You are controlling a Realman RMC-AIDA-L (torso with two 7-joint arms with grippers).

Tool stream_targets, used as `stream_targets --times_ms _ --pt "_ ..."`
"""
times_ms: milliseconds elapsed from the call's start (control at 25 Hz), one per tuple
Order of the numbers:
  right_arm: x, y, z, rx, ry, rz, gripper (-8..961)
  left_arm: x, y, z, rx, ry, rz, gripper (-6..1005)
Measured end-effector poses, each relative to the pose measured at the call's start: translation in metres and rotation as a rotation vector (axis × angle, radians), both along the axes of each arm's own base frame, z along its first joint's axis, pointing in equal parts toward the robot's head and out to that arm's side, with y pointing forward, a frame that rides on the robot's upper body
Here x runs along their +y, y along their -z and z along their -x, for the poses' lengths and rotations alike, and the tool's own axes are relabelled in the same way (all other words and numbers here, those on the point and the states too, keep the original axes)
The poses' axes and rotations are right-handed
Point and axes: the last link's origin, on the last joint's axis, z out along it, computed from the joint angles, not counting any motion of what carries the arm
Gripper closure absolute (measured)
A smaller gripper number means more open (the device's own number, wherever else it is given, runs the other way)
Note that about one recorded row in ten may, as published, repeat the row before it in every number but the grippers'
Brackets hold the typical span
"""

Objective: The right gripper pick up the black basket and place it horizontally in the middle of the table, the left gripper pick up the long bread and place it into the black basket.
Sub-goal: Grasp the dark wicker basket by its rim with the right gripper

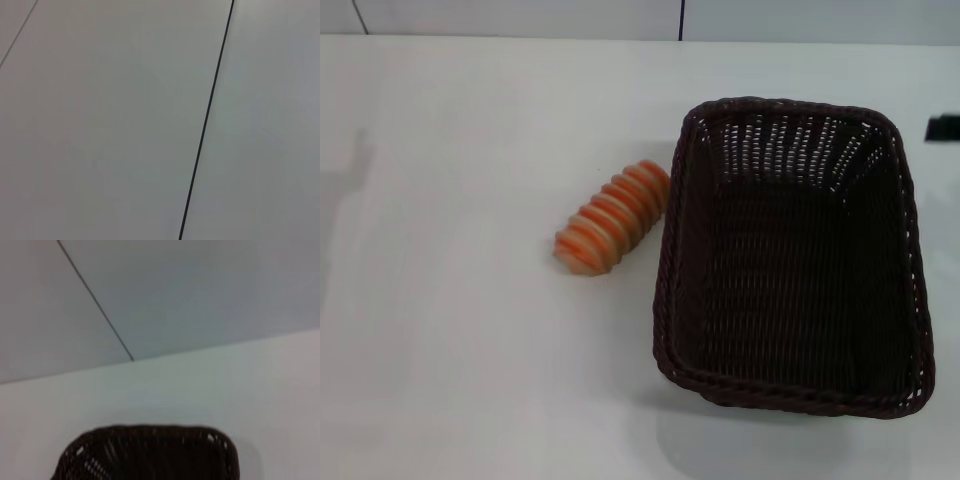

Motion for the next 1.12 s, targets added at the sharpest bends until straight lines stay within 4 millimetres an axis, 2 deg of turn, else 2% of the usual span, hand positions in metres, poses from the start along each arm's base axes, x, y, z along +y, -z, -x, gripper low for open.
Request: stream_targets --times_ms 280,1120 --pt "-0.006 0.025 -0.004 0.009 0.065 0.074 202 -0.005 -0.001 0.005 0.01 -0.001 -0.009 153" --pt "-0.006 0.056 -0.016 0.009 0.137 0.165 200 -0.015 -0.007 0.007 0.026 0.019 -0.043 153"
